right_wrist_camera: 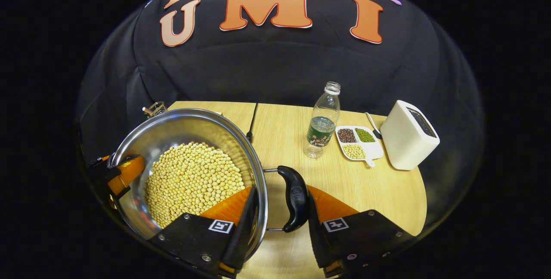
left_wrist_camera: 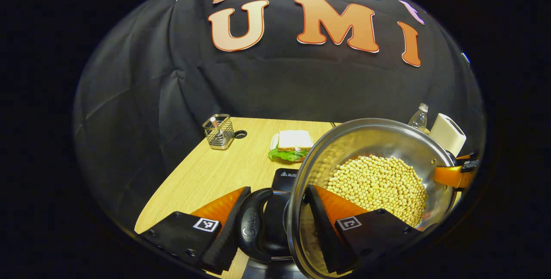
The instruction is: First push the handle of the pot to place it horizontally, then grasp the pot with both hands and set it on the induction cooktop.
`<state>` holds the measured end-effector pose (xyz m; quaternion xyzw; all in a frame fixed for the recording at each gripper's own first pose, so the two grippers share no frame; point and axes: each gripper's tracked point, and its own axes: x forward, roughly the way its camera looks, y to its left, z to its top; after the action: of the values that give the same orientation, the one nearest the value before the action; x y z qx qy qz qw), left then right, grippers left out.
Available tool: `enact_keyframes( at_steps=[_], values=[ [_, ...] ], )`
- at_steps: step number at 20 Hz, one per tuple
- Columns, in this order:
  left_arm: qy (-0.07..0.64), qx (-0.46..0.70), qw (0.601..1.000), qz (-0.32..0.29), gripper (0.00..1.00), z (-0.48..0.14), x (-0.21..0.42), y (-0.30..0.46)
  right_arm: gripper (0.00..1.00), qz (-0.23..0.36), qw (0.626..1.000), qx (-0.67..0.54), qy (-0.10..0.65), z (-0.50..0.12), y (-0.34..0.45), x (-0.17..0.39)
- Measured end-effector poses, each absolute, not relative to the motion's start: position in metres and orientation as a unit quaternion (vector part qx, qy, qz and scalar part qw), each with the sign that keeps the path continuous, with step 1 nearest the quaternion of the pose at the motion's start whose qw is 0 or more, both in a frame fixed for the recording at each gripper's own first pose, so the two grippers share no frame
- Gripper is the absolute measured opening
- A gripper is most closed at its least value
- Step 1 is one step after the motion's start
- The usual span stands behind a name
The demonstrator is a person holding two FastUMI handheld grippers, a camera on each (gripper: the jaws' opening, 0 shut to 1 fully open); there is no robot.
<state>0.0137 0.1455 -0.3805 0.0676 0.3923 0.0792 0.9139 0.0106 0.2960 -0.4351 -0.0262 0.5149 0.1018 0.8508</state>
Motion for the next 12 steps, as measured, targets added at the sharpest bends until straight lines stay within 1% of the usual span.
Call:
enact_keyframes(
  at_steps=[1,2,12],
  values=[
    [0.394,0.066,0.913,0.08,0.81,-0.381,0.015,0.148,0.61,0.101,0.85,-0.025,0.516,-0.437,0.3,0.009],
    [0.393,0.066,0.914,0.079,0.84,-0.383,0.017,0.151,0.61,0.102,0.848,-0.027,0.519,-0.439,0.303,0.006],
    [0.398,0.066,0.913,0.065,0.84,-0.411,0.024,0.171,0.61,0.095,0.841,-0.027,0.531,-0.459,0.325,0.0]
  ],
)
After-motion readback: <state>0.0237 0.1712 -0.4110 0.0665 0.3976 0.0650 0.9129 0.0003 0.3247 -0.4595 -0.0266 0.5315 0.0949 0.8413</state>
